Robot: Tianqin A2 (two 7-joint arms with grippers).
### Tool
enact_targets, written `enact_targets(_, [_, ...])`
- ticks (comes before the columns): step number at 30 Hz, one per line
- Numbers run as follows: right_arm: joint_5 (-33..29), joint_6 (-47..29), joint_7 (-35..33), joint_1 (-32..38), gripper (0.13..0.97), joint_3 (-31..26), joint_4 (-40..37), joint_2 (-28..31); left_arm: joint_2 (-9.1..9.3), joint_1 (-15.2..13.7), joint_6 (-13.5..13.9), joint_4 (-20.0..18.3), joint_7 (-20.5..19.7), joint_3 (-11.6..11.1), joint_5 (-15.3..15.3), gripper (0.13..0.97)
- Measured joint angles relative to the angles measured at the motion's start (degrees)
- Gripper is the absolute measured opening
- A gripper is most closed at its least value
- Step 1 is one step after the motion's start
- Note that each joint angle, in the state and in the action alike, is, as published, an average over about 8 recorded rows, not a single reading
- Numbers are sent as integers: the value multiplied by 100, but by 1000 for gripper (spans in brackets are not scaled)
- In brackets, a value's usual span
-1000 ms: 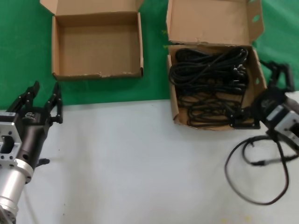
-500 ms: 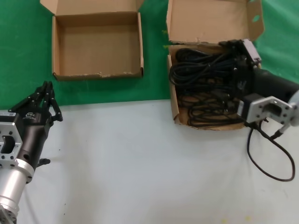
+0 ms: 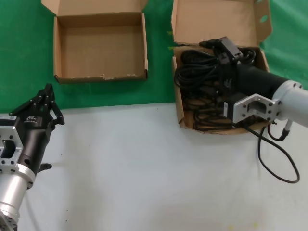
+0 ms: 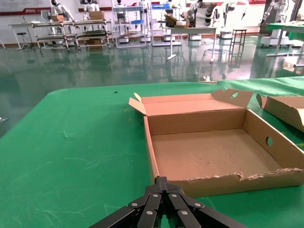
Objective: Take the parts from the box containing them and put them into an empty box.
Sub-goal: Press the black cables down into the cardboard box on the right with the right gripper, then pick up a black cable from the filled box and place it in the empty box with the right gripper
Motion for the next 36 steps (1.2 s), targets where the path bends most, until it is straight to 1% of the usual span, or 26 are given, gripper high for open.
enact_targets(1, [-50,-36,-6,15,914,6,-10,-29,0,0,0,0,0,0,0,149])
enact_targets(9, [-418,-264,-20,78,799,63,-66,-216,0,0,0,0,0,0,0,145])
enact_targets(10, [-458,-281,-22,78,799,70,-73,-236,0,0,0,0,0,0,0,145])
enact_targets(18, [-724,-401,-17,41,618,109,-117,-368,0,0,0,0,0,0,0,145])
enact_targets(19, [-747,-413,-16,33,618,113,-124,-381,0,0,0,0,0,0,0,145])
enact_targets(27, [-866,-478,-47,-24,407,136,-211,-477,0,0,0,0,0,0,0,145])
enact_targets(28, [-872,-482,-54,-27,407,140,-225,-487,0,0,0,0,0,0,0,145])
enact_targets(36, [-909,-482,-130,-13,257,168,-329,-560,0,0,0,0,-1,0,1,145])
